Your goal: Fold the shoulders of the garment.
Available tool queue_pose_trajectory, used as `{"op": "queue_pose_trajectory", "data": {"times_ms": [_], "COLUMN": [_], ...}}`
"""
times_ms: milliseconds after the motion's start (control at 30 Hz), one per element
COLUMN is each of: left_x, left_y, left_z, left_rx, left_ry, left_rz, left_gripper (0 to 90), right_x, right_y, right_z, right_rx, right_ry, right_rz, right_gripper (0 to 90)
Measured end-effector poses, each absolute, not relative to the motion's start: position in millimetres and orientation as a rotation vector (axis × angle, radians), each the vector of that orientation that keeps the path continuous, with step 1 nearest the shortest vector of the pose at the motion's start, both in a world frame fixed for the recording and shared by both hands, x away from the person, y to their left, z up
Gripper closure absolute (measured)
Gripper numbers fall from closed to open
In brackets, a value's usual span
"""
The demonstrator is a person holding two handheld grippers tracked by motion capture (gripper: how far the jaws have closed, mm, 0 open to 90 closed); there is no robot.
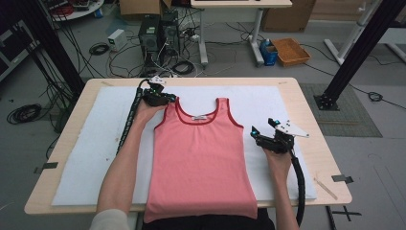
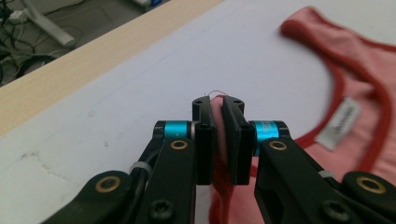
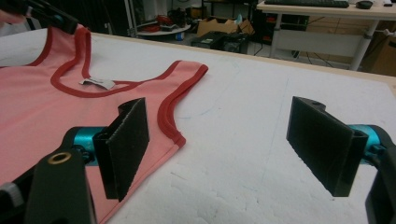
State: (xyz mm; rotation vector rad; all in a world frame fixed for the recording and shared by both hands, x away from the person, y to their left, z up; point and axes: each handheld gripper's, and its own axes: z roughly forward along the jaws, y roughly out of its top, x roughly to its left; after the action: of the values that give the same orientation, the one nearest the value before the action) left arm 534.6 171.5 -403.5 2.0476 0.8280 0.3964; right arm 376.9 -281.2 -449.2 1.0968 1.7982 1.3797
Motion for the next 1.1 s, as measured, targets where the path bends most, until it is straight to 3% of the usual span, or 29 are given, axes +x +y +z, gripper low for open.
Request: {"op": "queue_pose_trajectory", "data": {"times_ms": [200, 567, 1100], "left_x": [495, 421, 375], "left_y": [166, 160, 154], "left_z": [-397, -418, -436], "left_rx": [2.04, 2.086, 2.105], "left_ry": [0.766, 0.701, 0.665], "left_rz": [0.354, 0.317, 0.229], "left_gripper": [83.0, 82.9, 82.8], "right_x": [377, 376, 376], "right_y": [-281, -280, -281], "right_z": [-449, -449, -449], "right_rx": [1.098, 1.093, 1.084], "right_ry": [1.796, 1.799, 1.802], "right_rz": [1.376, 1.367, 1.374], "right_gripper": [20.9, 21.0, 22.7]}}
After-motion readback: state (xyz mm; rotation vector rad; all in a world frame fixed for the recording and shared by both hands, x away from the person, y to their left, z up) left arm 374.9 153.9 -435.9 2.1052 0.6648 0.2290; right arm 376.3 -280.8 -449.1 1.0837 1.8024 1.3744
